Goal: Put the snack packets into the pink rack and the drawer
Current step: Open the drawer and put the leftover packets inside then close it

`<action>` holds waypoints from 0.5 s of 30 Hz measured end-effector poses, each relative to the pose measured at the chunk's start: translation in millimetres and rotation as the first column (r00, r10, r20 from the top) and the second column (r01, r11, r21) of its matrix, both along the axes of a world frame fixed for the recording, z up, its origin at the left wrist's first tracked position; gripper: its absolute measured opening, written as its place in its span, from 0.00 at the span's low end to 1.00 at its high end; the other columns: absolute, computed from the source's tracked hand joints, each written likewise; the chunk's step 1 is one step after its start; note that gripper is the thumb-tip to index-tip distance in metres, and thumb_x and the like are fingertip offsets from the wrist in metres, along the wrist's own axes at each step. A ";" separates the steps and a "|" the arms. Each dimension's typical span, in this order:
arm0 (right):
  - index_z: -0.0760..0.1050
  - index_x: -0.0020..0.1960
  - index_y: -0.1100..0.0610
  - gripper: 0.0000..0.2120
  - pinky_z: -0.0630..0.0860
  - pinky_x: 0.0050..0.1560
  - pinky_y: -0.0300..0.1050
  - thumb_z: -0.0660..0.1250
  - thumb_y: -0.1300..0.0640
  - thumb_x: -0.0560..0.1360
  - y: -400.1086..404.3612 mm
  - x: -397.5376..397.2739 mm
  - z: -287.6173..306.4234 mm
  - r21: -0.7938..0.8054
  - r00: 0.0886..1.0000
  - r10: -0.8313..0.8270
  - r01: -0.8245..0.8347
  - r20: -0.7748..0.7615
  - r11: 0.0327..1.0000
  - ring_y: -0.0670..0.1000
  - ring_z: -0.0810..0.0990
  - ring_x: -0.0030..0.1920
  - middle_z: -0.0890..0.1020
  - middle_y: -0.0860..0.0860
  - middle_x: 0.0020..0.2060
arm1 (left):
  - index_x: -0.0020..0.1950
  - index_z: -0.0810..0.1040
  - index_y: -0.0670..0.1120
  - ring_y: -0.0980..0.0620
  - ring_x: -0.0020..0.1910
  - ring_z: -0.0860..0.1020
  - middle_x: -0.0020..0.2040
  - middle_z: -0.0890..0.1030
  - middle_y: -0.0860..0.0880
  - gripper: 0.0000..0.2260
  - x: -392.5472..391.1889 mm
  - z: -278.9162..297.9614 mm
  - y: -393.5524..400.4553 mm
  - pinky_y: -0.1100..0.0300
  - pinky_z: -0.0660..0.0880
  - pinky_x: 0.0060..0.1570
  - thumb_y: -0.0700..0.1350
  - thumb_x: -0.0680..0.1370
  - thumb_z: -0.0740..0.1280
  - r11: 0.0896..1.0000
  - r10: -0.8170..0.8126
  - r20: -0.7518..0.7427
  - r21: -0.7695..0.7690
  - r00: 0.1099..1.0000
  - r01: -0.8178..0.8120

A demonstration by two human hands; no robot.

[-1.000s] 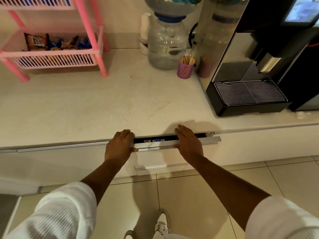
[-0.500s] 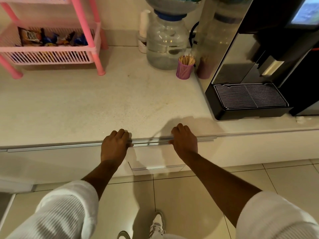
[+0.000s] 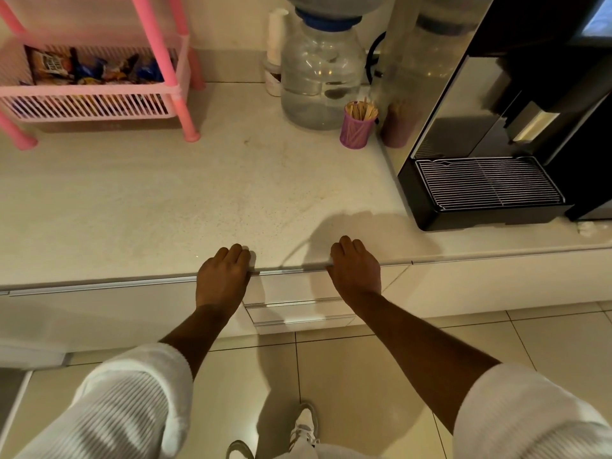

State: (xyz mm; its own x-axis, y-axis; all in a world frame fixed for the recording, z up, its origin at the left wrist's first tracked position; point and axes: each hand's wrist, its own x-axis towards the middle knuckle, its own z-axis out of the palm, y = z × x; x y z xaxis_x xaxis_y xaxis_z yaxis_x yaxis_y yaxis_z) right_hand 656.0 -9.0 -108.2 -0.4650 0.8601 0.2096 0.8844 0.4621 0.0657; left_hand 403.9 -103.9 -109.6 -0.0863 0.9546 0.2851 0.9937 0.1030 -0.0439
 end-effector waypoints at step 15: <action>0.77 0.51 0.58 0.22 0.77 0.38 0.46 0.77 0.43 0.68 -3.5 -14.5 14.8 -0.095 0.999 -0.024 0.028 0.037 0.995 0.54 0.76 0.46 0.78 0.53 0.48 | 0.52 0.78 0.42 0.45 0.41 0.77 0.46 0.78 0.45 0.17 -4.5 16.4 -7.3 0.55 0.73 0.34 0.49 0.69 0.77 0.991 -0.002 0.098 -0.136 0.995 0.015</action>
State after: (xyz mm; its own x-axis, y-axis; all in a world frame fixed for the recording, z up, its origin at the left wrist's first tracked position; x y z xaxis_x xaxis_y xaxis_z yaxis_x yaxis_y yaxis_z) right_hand 641.5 -12.5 -93.4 -0.4479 0.8874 0.1092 0.8941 0.4447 0.0541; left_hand 399.4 -111.1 -93.2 -0.0987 0.9848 0.1427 0.9948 0.0939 0.0401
